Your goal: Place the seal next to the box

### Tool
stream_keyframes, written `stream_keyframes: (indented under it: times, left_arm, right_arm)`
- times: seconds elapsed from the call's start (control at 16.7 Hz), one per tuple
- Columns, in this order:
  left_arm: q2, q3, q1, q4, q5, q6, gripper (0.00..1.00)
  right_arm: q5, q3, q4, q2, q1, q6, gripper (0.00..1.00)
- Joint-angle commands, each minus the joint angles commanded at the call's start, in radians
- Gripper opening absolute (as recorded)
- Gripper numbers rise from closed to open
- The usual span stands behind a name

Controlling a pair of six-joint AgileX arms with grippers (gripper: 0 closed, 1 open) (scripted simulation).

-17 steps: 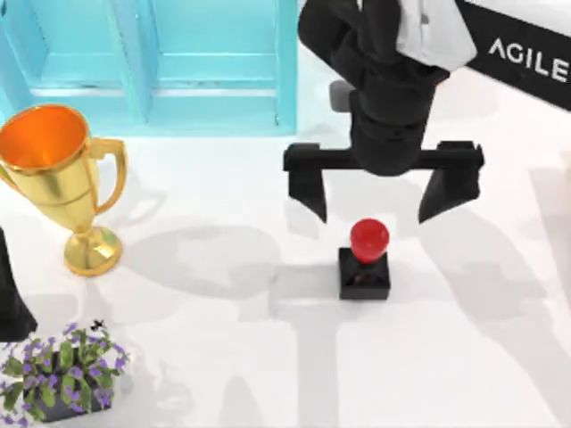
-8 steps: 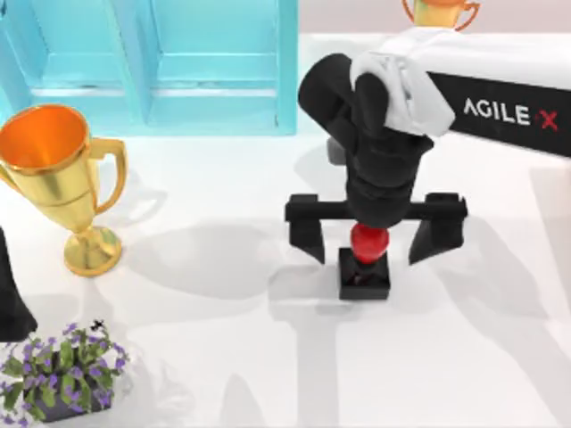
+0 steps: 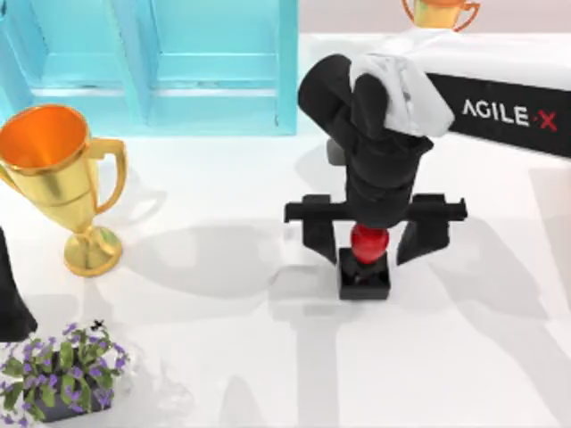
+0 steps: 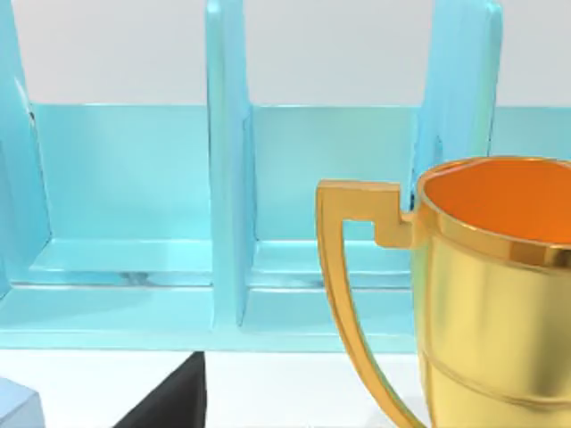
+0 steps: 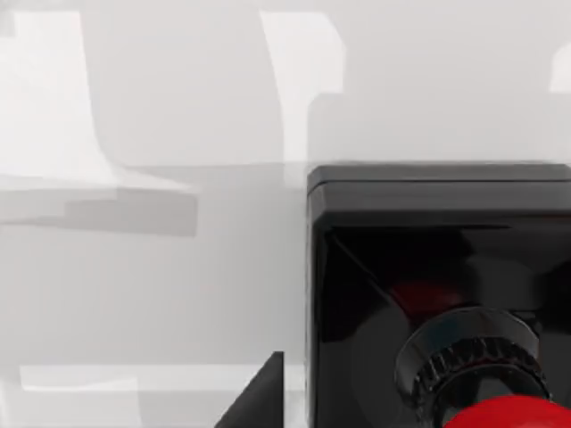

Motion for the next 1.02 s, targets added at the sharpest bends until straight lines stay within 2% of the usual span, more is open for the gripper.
stream_keyframes:
  times: [0.42, 1.02]
  left_arm:
    - [0.000, 0.000, 0.000, 0.000, 0.000, 0.000, 1.00]
    - [0.000, 0.000, 0.000, 0.000, 0.000, 0.000, 1.00]
  right_arm:
    - [0.000, 0.000, 0.000, 0.000, 0.000, 0.000, 0.02]
    - [0.000, 0.002, -0.003, -0.001, -0.002, 0.001, 0.00]
